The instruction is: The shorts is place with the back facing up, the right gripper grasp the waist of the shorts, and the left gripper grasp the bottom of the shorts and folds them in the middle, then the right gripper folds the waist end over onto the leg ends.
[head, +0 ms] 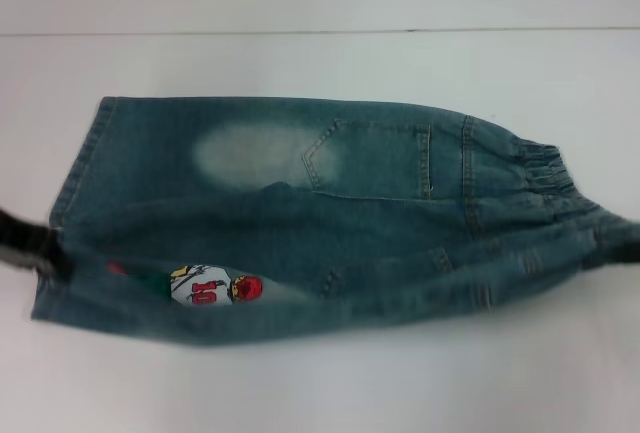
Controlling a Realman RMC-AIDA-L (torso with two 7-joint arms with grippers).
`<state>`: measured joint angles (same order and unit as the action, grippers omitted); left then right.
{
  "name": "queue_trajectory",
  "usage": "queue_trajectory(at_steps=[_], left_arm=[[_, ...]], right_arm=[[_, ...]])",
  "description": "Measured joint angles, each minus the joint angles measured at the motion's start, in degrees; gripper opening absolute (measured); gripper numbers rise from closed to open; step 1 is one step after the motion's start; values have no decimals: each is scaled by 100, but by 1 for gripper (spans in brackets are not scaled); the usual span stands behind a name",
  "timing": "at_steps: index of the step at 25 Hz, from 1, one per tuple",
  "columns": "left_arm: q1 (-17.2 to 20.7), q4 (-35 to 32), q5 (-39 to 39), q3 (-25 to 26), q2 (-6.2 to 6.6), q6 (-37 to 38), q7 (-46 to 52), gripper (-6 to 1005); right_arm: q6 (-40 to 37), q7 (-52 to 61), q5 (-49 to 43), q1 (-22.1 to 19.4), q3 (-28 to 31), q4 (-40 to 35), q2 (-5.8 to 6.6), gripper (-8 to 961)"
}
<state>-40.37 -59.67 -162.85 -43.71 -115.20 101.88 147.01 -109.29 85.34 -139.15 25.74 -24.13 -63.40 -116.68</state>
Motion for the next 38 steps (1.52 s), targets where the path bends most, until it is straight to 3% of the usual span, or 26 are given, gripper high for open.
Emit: queue_trajectory(at_steps=[7,13,20,27,38], left_arm=[[-231,-139,173,246,27,-662,-22,83],[-328,-132,257,168,-175,-1441,-172,84],[-443,-85,288,79,-348,-2232,-215,86],[-560,141,263,73,-375,-2693,-164,88],[-603,307,284,95,-352,-3156,-24,90]], right_arm=[[547,761,601,84,37,22,-40,68],[1408,1061,865,327,-1,403,-96,79],[2460,1286,807,590,-106,944,-55,92],[3114,1256,806,644,-499,1329,51,106],[3709,1204,783,596,-768,1389,83,127]])
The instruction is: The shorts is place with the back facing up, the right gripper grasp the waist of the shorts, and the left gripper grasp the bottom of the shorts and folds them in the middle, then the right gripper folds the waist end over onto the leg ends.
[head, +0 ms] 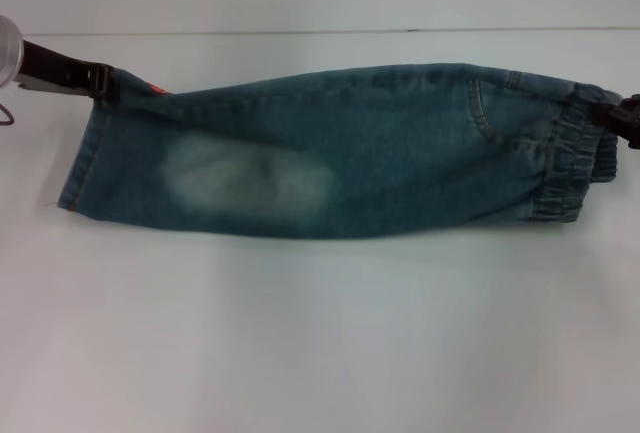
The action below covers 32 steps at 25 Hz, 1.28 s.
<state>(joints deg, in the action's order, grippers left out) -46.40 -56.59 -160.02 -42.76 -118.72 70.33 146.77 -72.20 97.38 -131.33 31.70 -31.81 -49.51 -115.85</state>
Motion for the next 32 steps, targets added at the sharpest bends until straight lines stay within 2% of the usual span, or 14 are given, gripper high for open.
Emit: queue_trajectory(at_steps=[5,10,15,21,26,29,32], left_arm=[[-78,46,-6,-22,-45,-63,10,92],[-124,50,8,-2,-108,-319,168,93],[-152,114,20,25,-44,-453,311,291],[-142,130,21,-28,-84,-509,234,406],[-69,131,21,-85,-191,-534,124,502],[-16,102,70,-84,-252,-524,-1,660],[65,83,345,-84,-297,-479,-298,819]], right_arm=[[134,-114,0,49,-14,145,-12,136],[585,-264,67,121,-54,395,-44,146],[752,-238,-18,204,-174,496,-26,155],[832,-288,-6,209,-195,416,-36,382],[678,117,-326,217,-533,319,77,610],[546,310,-567,188,-587,78,47,727],[483,321,-580,16,-545,-379,-96,845]])
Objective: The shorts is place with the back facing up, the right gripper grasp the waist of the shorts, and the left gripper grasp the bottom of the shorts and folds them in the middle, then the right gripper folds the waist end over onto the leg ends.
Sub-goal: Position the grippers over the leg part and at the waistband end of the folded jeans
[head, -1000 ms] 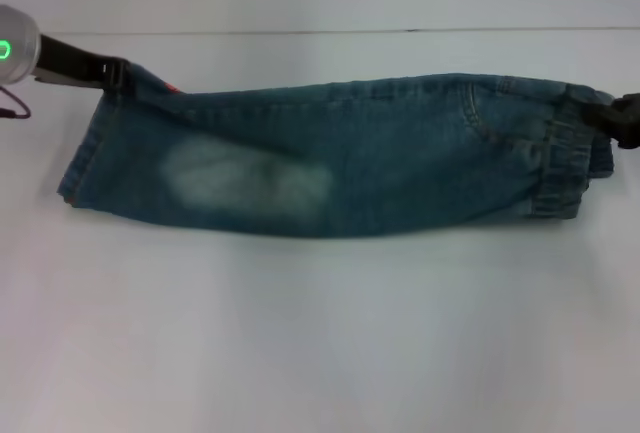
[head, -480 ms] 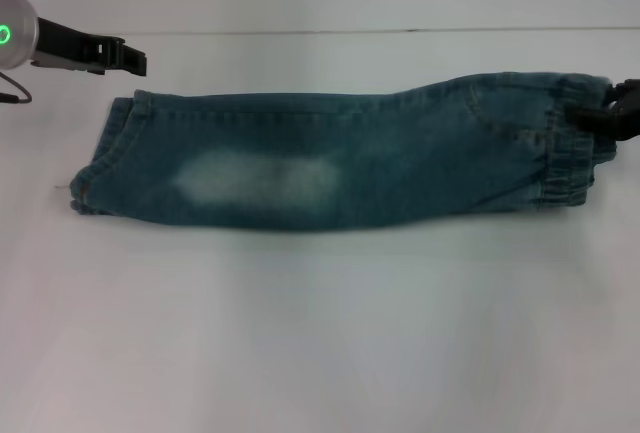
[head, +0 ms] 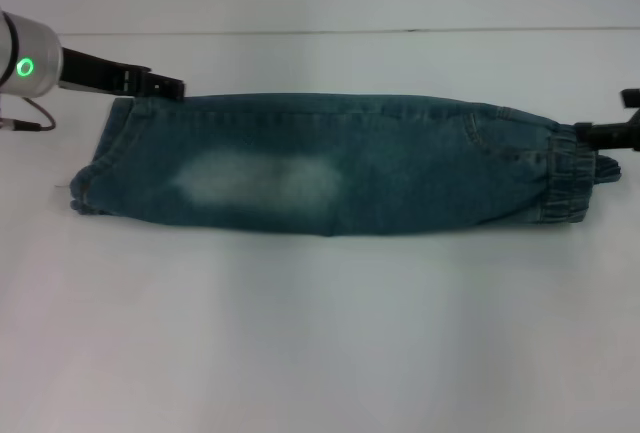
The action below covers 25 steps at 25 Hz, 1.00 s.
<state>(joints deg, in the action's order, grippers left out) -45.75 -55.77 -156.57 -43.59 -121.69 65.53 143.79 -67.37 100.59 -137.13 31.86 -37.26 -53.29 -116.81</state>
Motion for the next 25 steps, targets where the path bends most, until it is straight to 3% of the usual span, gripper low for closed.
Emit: queue_trajectory(at_steps=[1,2,5,6,9,11,18,25], left_arm=[[43,-11,167,-2,-7,27,-131,872],[89,-19,377,2,-9,84,-296,925],[204,-27,1033,7,-12,400,-845,922],[204,-27,1033,7,-12,400,-845,921],[470,14,2199,51,-12,1262,-1984,920],[544,67,2442,49,-13,1441,-2235,920],[1008,228,3341,13,-89,2417,-3731,920],[1128,473,3369,-6,-113,2778,-4270,920]], right_arm=[[-27,-6,24,-156,30,-382,-100,854],[-27,-6,24,-156,30,-382,-100,864],[-382,-85,226,-438,62,-875,-198,891],[-610,-147,382,-540,82,-958,-196,900],[-1274,-538,932,-855,196,-1011,-195,918],[-1684,-966,1335,-1100,323,-966,-229,917],[-2124,-2763,2398,-1820,870,241,-265,916],[-1710,-4286,2420,-1857,1484,1620,-215,917]])
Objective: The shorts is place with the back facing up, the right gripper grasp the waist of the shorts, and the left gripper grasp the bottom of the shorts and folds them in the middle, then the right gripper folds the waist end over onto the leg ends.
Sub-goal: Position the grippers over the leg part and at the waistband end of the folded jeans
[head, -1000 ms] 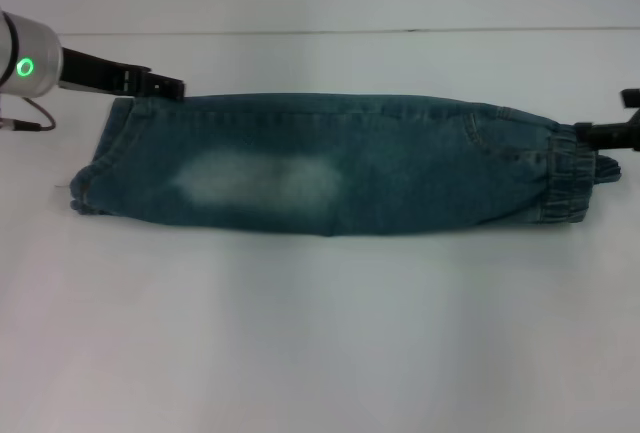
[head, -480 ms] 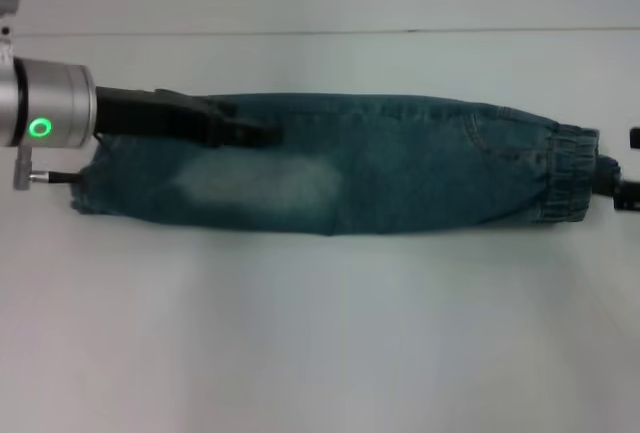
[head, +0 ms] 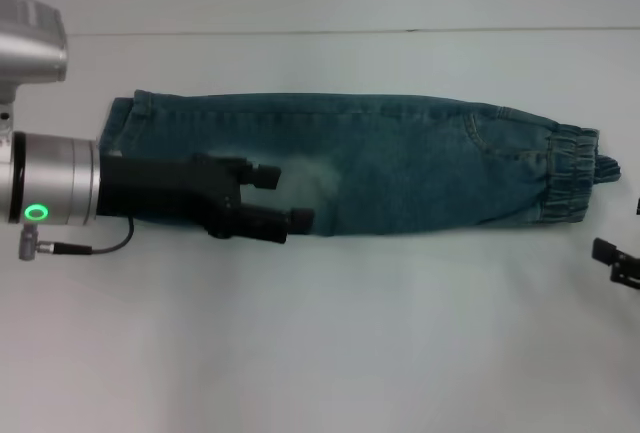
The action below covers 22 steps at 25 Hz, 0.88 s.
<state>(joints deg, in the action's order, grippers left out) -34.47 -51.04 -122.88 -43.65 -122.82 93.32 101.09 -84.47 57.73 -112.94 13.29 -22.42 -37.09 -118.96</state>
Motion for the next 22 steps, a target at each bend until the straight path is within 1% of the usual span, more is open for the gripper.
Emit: queue_trajectory(at_steps=[5,12,15,18,22], left_arm=[[51,-12,-11,-14,-28,166,-102,920],[80,-37,-3,-200,-99,208,-130,921],[95,-40,11,-226,-102,244,-133,921],[115,-43,20,-226,-109,252,-135,921],[145,-23,32,-225,-114,227,-137,921]], right_arm=[[543,-506,-6,192,11,577,10,916],[1181,-689,-18,610,-125,1033,10,917],[1246,-716,-24,718,-169,1099,15,917],[1423,-767,-29,839,-304,1107,-15,916],[1512,-1001,-29,864,-427,1129,-46,852]])
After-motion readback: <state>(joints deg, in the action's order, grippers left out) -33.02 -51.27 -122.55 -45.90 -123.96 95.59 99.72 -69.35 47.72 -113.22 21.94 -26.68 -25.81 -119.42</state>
